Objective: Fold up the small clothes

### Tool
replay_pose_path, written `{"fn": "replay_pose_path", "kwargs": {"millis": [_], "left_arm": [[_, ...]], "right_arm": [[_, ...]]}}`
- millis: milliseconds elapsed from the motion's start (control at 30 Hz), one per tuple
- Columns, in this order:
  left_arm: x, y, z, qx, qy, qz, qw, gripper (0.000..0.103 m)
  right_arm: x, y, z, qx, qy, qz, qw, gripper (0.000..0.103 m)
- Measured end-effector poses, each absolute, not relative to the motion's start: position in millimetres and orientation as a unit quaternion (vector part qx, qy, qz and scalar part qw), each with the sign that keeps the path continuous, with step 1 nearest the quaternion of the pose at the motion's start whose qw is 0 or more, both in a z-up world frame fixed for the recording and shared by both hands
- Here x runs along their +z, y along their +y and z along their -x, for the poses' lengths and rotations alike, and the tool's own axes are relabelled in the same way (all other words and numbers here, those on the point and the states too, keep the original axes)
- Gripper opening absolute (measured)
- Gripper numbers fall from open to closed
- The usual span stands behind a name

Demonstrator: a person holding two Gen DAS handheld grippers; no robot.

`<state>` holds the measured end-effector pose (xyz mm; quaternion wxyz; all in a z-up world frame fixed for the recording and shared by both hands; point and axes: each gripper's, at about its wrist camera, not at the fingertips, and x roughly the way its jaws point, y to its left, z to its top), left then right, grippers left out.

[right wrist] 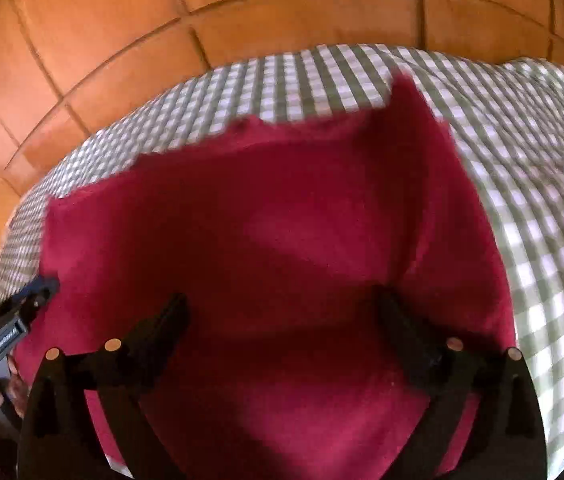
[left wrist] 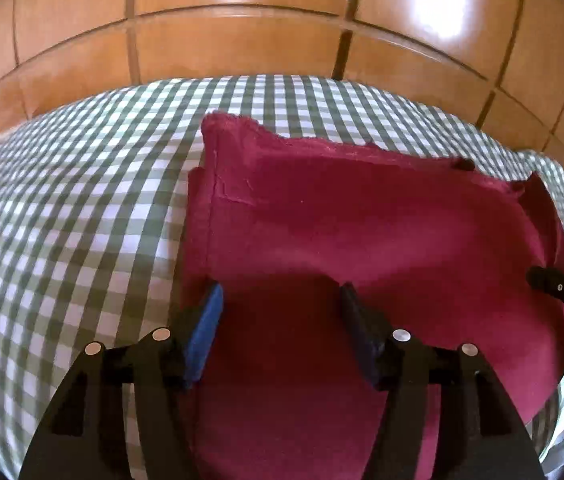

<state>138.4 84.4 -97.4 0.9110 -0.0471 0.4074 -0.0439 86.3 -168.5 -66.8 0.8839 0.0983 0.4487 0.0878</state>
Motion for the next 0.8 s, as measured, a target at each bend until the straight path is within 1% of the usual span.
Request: {"fn": "replay_pose_path", "kwargs": {"millis": [67, 233, 300, 500, 633, 700, 733, 767, 800], "left_arm": [[-82, 85, -131, -0.044, 0.397, 0.054, 0.915, 0.059], [-57, 89, -107, -0.039, 0.369, 0.056, 0.927, 0.067], [-50, 92, -96, -0.037, 0.360, 0.056, 0.931, 0.073], [-48, 95, -74, -0.038, 0.358, 0.054, 0.931, 0.074], [-51, 99, -62, -0.033, 0.362, 0.047, 0.931, 0.074], [-52, 101, -58, -0.030, 0.365, 0.048, 0.929, 0.074], [-53, 101, -56, -0.029, 0.365, 0.047, 0.929, 0.074], [-54, 102, -54, -0.026, 0.366, 0.045, 0.929, 0.074], [-55, 103, -52, -0.023, 0.368, 0.044, 0.929, 0.074]], "right_arm": [[-57, -172, -81, 0.089, 0.448, -0.120, 0.882, 0.096], [-35, -202, -51, 0.058, 0.405, -0.137, 0.902, 0.097], [-36, -225, -37, 0.041, 0.401, -0.156, 0.902, 0.097], [-58, -261, -12, 0.028, 0.427, -0.206, 0.880, 0.097], [-70, -262, -5, 0.044, 0.431, -0.243, 0.868, 0.096], [-71, -256, -5, 0.050, 0.429, -0.241, 0.869, 0.093], [-70, -252, -6, 0.048, 0.431, -0.235, 0.870, 0.085], [-70, -250, -7, 0.051, 0.433, -0.233, 0.869, 0.073], [-71, -248, -9, 0.054, 0.437, -0.233, 0.867, 0.068]]}}
